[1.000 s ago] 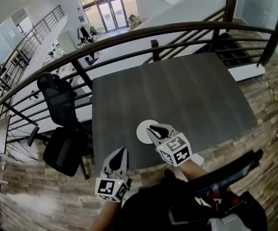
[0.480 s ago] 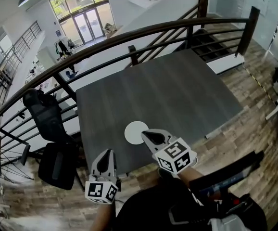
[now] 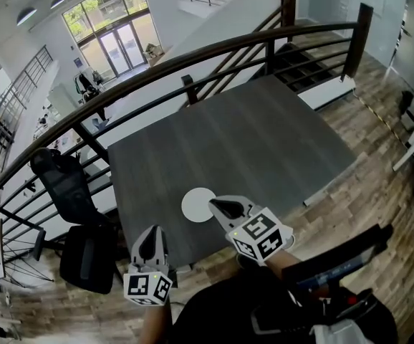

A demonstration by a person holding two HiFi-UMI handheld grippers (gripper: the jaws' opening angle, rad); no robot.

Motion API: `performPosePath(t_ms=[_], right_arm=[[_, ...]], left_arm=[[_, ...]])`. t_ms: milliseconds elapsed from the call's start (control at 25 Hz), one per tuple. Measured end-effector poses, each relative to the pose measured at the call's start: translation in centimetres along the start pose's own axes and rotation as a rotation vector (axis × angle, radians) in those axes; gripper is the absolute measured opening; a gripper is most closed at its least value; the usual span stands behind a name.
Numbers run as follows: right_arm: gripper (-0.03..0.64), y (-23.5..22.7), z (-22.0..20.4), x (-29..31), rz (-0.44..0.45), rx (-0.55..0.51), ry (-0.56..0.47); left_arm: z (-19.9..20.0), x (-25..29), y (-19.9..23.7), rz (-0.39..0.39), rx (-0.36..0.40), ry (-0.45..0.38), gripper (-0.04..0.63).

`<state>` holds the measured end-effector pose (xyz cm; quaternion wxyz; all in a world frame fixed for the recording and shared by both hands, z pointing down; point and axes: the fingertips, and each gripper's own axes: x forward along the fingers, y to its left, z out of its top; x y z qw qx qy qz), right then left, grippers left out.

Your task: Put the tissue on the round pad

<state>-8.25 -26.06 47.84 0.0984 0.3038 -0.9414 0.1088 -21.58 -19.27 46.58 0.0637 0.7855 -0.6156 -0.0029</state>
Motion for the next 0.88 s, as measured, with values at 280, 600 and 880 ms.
performPosePath(t_ms=[280, 600, 880], right_arm=[[0.002, -1.1, 0.5, 1.2, 0.003, 0.021, -0.011], [0.002, -2.0, 1.4, 2.0, -0.021, -0.033, -0.023], [0.002, -2.5, 1.4, 2.2, -0.026, -0.055, -0.024]], left_arm=[[0.2, 0.8, -0.3, -0.015, 0.003, 0.008, 0.003], [0.1, 1.9, -0.3, -0.026, 0.001, 0.021, 0.003], [-0.2, 2.5, -0.3, -0.034, 0.008, 0.007, 0.003]])
